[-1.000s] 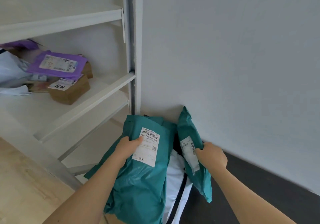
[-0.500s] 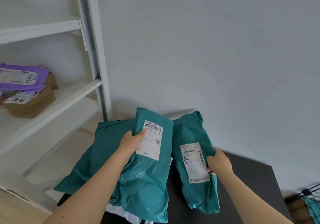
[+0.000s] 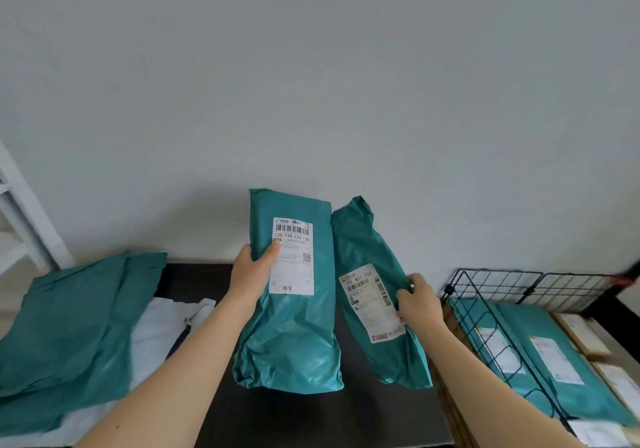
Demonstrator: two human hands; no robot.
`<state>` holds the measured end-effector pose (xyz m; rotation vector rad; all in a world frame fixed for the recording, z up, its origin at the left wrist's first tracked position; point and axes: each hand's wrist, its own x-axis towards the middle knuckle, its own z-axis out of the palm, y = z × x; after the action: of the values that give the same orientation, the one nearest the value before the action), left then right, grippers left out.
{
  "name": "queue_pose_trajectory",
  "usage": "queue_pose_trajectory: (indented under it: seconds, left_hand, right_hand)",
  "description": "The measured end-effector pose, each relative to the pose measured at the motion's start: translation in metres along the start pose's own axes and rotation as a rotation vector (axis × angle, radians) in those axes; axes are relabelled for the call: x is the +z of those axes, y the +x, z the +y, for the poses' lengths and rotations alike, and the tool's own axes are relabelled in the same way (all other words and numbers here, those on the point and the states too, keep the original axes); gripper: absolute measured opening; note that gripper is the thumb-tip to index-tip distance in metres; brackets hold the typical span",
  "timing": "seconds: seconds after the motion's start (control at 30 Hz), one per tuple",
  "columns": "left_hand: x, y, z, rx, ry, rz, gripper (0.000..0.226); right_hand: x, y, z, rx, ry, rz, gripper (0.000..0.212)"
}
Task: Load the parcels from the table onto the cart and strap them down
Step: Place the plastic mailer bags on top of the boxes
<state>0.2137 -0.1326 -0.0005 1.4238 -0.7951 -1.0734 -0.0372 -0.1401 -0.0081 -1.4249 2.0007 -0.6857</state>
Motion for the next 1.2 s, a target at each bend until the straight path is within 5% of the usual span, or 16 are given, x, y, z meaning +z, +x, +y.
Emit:
queue_pose_trajectory:
  seconds: [0.57,1.2]
  left_hand:
    - [0.311,-0.15,-0.033,0.017,0.045,-0.236,0.033]
    - [0.589,-0.061,-0.104,-0.172,0.116,-0.343,0.034]
  right_hand:
    - [-0.244,-0.006,0.243,0.059,0.246,0.291,0.02]
    - [-0.362,0.186,0.376,0.319,0.231,0.381,0.032]
